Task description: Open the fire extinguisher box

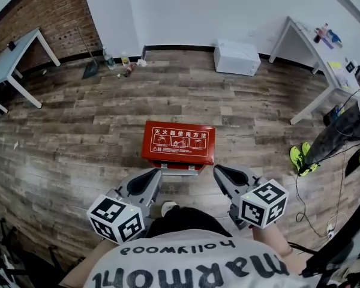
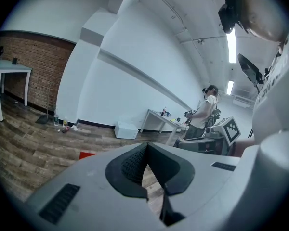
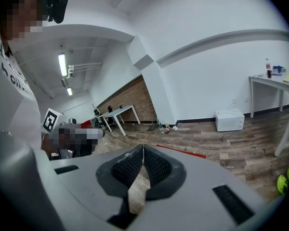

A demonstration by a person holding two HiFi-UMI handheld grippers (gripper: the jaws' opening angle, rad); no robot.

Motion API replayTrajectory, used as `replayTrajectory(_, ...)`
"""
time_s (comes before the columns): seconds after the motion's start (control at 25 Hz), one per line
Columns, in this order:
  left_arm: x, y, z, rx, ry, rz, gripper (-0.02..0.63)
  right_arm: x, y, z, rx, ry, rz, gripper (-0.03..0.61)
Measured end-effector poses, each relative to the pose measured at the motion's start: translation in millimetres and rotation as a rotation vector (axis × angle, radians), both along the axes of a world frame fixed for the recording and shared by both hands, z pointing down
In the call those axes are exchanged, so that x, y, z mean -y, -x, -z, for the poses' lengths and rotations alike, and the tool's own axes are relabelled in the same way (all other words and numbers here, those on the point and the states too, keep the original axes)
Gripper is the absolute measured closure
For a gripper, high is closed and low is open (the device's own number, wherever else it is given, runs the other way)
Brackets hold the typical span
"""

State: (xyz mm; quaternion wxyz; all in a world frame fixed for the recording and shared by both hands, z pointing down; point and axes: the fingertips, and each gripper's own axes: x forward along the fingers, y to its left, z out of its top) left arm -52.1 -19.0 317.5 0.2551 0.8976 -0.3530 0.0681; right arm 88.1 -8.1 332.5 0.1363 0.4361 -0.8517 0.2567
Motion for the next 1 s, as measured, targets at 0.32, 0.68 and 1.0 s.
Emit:
replayTrajectory(0.32,32,15,-5,0.003,0.01,-0.044,0.612,28,16,-7,-0.009,0.014,-0.037,0.568)
replayTrajectory(0.68,59,36,-27,0.025,0.021,-0.067,0.612,40,21,-30,-0.03,0.024,-0.088,0.568)
replayTrajectory(1.0,66,38,-86,0.068,0.135,-0.05,0.612,49,0,-76,-0.106,0.1,-0.094,0.568)
